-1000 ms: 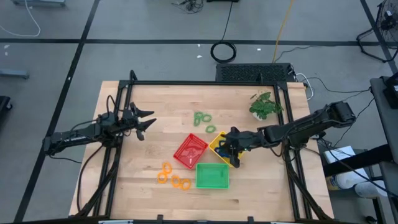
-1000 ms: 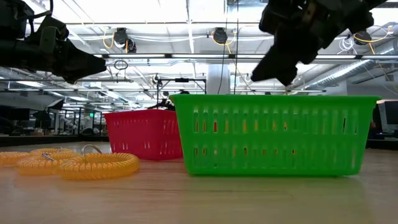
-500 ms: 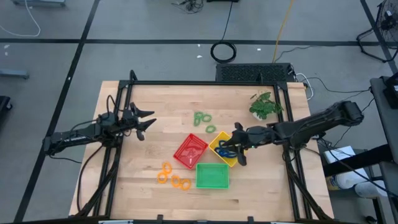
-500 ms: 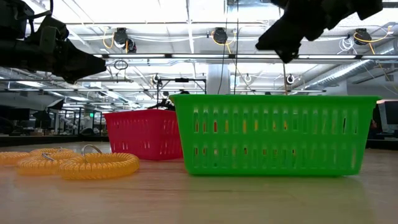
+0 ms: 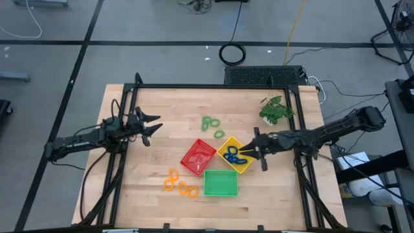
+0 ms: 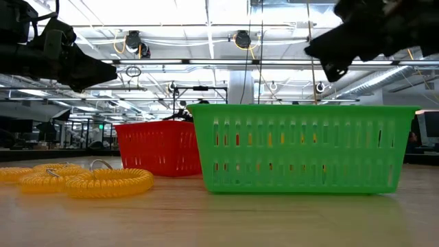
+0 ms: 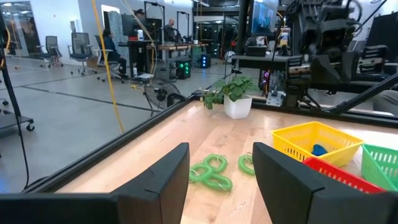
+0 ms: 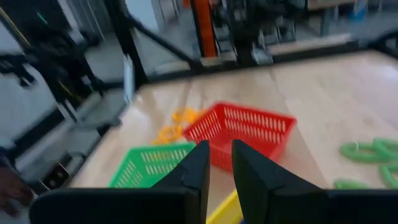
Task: Sort spring keychains
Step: Put the green spring keychain into the red bin
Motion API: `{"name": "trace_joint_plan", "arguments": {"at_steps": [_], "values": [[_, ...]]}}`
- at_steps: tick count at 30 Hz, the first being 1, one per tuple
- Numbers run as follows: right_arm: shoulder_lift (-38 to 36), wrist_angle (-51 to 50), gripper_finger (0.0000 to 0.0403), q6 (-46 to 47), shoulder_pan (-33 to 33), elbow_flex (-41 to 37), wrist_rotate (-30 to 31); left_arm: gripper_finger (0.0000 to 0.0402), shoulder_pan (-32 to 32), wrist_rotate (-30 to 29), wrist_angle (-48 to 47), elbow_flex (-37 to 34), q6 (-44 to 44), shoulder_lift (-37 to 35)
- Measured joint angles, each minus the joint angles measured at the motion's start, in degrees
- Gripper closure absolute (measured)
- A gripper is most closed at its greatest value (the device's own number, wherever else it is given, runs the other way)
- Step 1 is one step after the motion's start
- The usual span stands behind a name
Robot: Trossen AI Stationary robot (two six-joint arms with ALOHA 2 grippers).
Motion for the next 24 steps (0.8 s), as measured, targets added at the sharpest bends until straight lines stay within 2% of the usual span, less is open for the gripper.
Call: {"name": "trace_joint_plan", "arguments": {"at_steps": [6,10,18,24], "values": [[-2.5,22.5,0.0346,-0.2,0.0,-12.5,-1.0,0.0218,0.0,0.0,0.0,0.0,0.0,0.0],[-2.6,33.0,0.0346,-2.3,-0.1,-17.0,0.2,0.0217,0.0,0.0,0.0,0.0,0.0,0.0],[-2.9,33.9,0.0346,-9.3,-0.1,-16.9,0.6,0.0217,0.0,0.0,0.0,0.0,0.0,0.0],[-2.8,27.0,0.0346,-13.2,-0.1,-17.0,0.5,0.0217,0.0,0.0,0.0,0.0,0.0,0.0]]}}
